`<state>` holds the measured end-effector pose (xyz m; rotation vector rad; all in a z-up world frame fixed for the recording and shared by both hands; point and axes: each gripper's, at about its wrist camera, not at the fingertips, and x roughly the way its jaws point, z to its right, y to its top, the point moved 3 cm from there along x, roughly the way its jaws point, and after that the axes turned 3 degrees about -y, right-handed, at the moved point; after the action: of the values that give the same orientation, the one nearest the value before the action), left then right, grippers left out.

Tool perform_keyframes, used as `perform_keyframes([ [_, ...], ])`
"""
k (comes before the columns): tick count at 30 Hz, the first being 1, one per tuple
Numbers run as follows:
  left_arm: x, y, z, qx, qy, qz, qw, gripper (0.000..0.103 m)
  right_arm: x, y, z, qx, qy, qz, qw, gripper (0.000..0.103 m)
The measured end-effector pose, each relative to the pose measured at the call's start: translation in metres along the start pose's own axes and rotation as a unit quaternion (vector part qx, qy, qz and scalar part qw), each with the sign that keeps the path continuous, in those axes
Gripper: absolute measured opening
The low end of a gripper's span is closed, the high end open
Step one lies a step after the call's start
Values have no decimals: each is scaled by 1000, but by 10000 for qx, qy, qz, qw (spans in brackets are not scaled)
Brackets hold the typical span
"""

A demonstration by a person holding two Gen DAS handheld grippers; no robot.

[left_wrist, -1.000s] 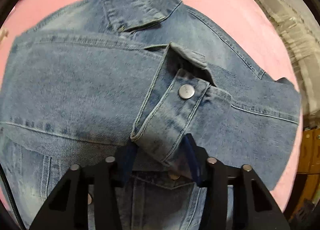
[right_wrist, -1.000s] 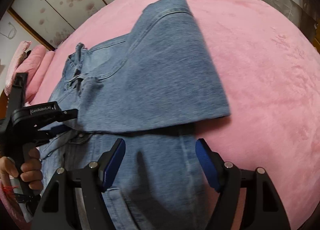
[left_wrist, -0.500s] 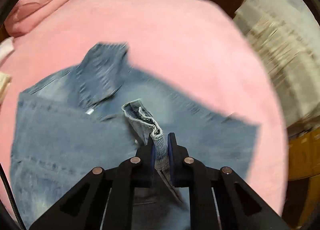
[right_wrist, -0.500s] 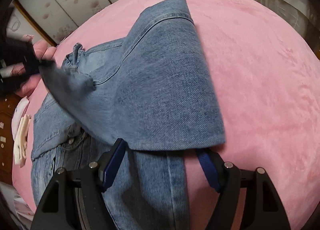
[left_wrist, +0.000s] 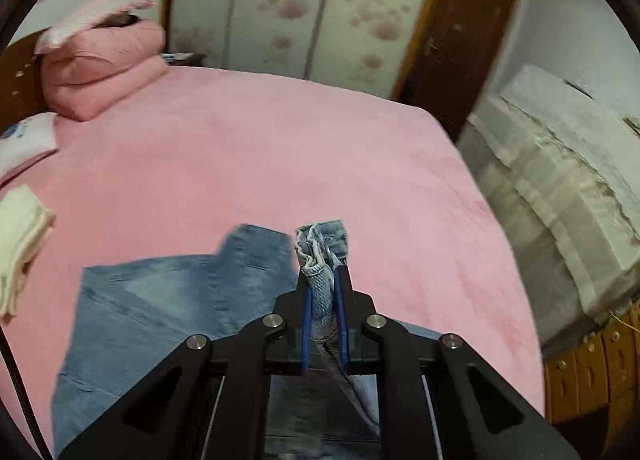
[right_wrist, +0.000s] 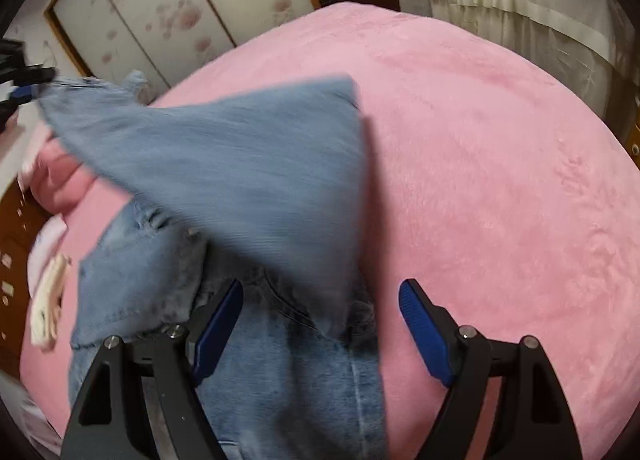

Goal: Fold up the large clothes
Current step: 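Lay the cuff back across the jacket front with the left tool, release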

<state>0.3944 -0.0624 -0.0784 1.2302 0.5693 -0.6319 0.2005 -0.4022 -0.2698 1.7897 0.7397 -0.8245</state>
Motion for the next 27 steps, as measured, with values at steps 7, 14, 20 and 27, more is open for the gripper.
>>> perform_keyframes([
  [7,19,-30,-102,-386,1244,-352,9909,8,15,-11,-3,-321,-252,-315,9987,80],
  [14,78,-121,-197,-967,2104,-1691,9580,8,20,-27,-2,-686,-636,-503,9943,80],
  [20,95,-169,-229,-1048,2459,-2132,9397,10,11,-32,6,-1031,-765,-741,9890,80],
  [27,84,-162,-245,-766,3304,-2211,9144,29,-25,-13,10,-607,-547,-561,9951,62],
])
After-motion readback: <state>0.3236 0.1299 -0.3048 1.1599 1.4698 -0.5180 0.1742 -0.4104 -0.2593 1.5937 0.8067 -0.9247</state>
